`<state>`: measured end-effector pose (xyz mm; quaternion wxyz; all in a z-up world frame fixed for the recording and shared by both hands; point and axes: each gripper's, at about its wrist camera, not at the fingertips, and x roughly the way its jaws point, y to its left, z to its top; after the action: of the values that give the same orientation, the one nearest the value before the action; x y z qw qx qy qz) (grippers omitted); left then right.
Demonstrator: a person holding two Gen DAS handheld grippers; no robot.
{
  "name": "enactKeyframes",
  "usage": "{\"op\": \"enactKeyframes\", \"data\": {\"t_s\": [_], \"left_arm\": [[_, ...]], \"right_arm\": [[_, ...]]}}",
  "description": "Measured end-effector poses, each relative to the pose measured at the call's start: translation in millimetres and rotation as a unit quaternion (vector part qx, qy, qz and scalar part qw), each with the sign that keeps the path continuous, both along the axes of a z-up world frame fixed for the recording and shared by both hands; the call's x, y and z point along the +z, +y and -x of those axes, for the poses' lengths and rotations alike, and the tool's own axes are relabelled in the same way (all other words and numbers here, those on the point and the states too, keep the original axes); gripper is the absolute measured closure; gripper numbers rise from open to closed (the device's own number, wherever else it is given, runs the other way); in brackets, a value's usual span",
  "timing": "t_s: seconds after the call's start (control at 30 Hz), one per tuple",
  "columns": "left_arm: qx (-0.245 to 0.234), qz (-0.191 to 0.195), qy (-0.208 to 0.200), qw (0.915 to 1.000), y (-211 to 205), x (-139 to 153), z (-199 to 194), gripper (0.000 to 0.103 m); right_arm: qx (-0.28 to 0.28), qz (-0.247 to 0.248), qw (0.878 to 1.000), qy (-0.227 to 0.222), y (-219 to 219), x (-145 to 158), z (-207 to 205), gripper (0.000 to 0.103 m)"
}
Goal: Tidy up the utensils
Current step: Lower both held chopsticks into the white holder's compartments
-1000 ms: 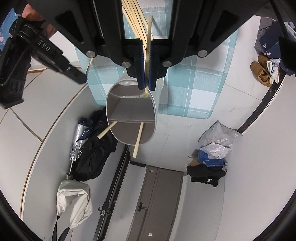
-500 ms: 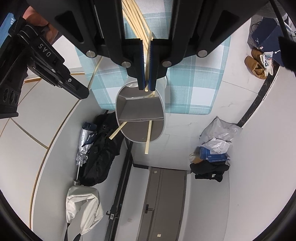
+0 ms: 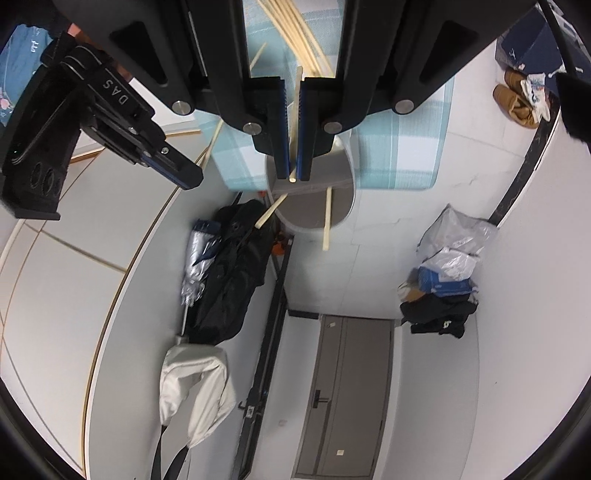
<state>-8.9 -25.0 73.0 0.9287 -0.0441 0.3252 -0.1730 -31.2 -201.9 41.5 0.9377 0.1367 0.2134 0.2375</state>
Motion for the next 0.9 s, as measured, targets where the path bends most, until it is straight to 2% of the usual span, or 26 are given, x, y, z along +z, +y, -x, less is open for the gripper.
{"op": "enactKeyframes", "data": {"t_s": [0.23, 0.57, 0.77, 0.9], "left_arm": [[-0.013, 0.019, -0.01, 0.9997, 0, 32, -21, 0.102], [-0.019, 0.044, -0.031, 0.9984, 6, 72, -72, 0.102], [-0.025, 0.038, -0.031, 0.9985, 4, 73, -103, 0.102], [-0.037, 0.013, -0.023, 0.999, 0, 64, -116, 0.102]], "right_arm": [[-0.002, -0.005, 1.0, -0.027, -4, 34, -19, 0.098], [-0.016, -0.008, 0.998, -0.063, -5, 78, -74, 0.098], [-0.041, -0.014, 0.996, -0.074, -4, 89, -114, 0.098], [-0.054, -0.011, 0.996, -0.074, 0, 84, -133, 0.098]]}}
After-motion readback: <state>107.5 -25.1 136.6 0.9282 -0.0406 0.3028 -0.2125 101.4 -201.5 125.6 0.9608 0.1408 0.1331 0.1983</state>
